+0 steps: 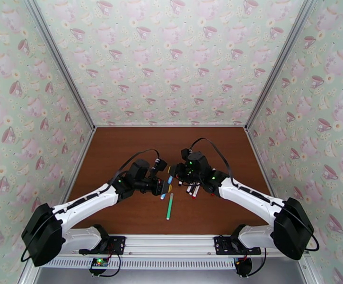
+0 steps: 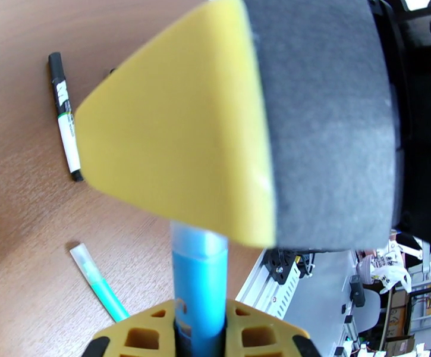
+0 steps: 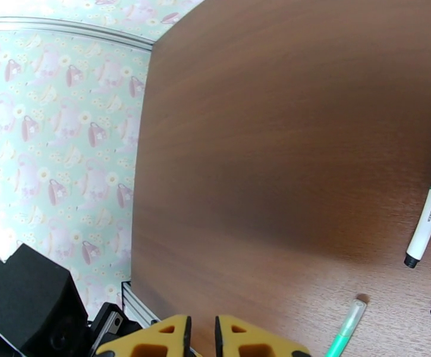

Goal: Open the pen caps

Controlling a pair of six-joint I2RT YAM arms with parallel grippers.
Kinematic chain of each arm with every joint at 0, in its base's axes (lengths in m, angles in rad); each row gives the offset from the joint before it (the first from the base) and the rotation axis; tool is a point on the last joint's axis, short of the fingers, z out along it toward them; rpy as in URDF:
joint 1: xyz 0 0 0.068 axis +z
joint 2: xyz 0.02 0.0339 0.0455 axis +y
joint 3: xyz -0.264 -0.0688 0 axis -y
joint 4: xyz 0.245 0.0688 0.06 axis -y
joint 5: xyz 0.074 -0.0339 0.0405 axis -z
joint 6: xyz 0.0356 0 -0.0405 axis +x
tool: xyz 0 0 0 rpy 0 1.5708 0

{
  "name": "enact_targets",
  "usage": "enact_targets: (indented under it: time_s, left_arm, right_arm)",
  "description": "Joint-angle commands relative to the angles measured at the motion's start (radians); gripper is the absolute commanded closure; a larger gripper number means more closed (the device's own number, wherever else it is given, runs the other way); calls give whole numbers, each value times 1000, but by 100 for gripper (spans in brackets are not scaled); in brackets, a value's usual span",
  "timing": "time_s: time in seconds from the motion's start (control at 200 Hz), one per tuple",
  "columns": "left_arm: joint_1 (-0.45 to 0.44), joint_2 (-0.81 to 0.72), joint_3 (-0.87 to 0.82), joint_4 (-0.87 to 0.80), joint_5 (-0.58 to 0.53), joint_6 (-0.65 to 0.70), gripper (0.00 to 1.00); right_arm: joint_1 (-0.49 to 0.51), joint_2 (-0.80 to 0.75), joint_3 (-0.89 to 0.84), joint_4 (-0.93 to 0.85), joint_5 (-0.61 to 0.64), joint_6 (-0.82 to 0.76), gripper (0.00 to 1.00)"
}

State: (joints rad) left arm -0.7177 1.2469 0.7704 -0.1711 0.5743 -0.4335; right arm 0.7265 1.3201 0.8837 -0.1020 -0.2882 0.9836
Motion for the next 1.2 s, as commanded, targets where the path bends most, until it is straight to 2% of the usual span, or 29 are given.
enact_targets:
  time_s: [0.0, 0.1, 0.195, 0.326, 0.441, 0.496, 0.611, 0.701, 0.951, 1.077, 1.192]
  left_arm:
    - [7, -58, -33, -87, 146, 23, 93]
    - [9, -85, -39, -98, 131, 22, 93]
    - [2, -96, -24, -168, 18, 51, 92]
    - [-43, -114, 11, -265, -193, 93, 93]
    - [-71, -127, 34, -311, -272, 118, 93]
    - [-78, -128, 42, -323, -274, 125, 93]
    - [-81, -126, 24, -269, -159, 115, 93]
    - [-97, -109, 36, -290, -139, 118, 94]
    - [-74, -182, 0, -226, -268, 3, 94]
    - [-20, -172, 18, -289, -396, -41, 93]
    - [47, -142, 21, -313, -453, -78, 89]
  right_arm:
    - [-53, -36, 34, 49, 77, -15, 98]
    - [-63, -41, 40, 55, 64, -5, 98]
    - [-64, -45, 65, -3, 103, 0, 99]
    - [-65, -50, 89, -84, 195, 12, 100]
    - [-68, -37, 92, -78, 222, 21, 100]
    - [-67, -31, 97, -70, 229, 19, 100]
    - [-72, -20, 107, -43, 233, 4, 100]
    - [-84, -18, 109, -28, 229, 2, 100]
    - [-100, 10, 122, -101, 137, -124, 100]
    - [-99, 28, 104, -134, 116, -205, 100]
    - [-100, 84, 122, -156, 88, -275, 100]
